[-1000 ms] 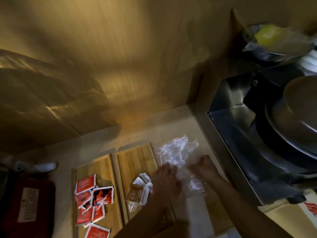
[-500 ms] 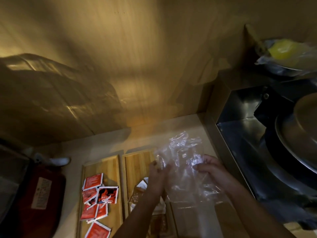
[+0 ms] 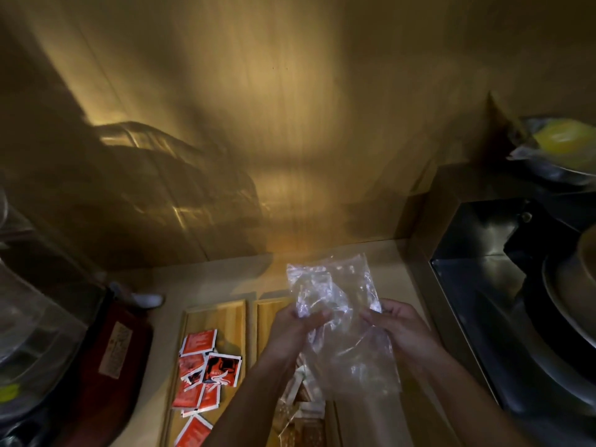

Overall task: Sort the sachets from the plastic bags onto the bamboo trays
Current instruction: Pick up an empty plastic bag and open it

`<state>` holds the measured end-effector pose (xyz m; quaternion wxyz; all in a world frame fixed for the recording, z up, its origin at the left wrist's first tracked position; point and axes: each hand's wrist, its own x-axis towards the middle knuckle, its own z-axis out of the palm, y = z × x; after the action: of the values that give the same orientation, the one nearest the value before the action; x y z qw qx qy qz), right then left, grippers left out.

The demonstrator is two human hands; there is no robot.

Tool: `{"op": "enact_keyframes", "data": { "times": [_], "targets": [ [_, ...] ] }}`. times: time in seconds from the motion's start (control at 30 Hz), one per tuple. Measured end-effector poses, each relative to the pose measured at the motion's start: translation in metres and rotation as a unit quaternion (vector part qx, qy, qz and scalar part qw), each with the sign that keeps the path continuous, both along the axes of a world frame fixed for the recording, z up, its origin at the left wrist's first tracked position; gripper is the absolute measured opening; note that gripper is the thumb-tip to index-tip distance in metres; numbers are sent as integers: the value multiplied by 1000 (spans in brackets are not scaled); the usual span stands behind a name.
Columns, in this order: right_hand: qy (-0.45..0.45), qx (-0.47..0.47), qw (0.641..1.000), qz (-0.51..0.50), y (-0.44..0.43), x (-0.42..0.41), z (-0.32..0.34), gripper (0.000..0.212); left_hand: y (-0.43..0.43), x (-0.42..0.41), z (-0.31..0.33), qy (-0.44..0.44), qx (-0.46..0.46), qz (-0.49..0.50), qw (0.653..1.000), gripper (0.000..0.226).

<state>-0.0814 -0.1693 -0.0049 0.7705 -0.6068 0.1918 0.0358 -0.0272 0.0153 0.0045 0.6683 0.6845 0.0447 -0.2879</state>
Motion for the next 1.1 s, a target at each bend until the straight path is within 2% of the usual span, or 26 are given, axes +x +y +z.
{"op": "enact_keyframes", "data": {
  "times": [0.13, 0.23, 0.33, 0.43, 0.57, 0.63, 0.73, 0.77, 0.83, 0.87, 0.97, 1.03, 1.1],
  "targets": [
    [-13, -25, 999, 31, 3, 0, 1, 8, 3, 2, 6, 36, -83, 4, 996, 33],
    [-25, -13, 999, 27, 5, 1, 1, 15, 6, 4, 8, 48, -101, 50, 992, 21],
    [-27, -24, 999, 2, 6, 3, -1, 11, 7, 3, 9, 30, -123, 83, 988, 21],
    [-20, -17, 1000, 4, 8, 2, 0, 12, 11, 4, 14, 15, -136, 63, 989, 24],
    [-2, -38, 996, 79, 9, -4, 5, 11, 21, 14, 20, -2, -144, 20, 989, 39],
    [6, -43, 993, 111, 12, -6, 5, 16, 24, 17, 23, -7, -138, 24, 990, 43],
    [6, -20, 993, 113, 19, -6, 4, 11, 28, 15, 24, -9, -111, 38, 993, 23],
    [2, -8, 994, 105, 21, -5, 5, 16, 29, 14, 24, -1, -106, 44, 993, 24],
    [-12, 0, 997, 79, 25, -3, 4, 38, 32, 12, 24, 23, -116, 55, 991, 31],
    [-21, -3, 998, 63, 27, -2, 4, 36, 34, 11, 23, 36, -121, 48, 991, 36],
    [-28, 10, 999, 19, 31, -1, 4, 8, 44, 6, 19, 84, -94, -41, 991, 38],
    [-29, 17, 999, -3, 32, 0, 2, 11, 50, 1, 17, 92, -64, -86, 990, 25],
    [-26, 41, 999, -1, 33, -1, 2, 13, 52, -4, 17, 66, -30, -85, 994, 9]
  ]
}}
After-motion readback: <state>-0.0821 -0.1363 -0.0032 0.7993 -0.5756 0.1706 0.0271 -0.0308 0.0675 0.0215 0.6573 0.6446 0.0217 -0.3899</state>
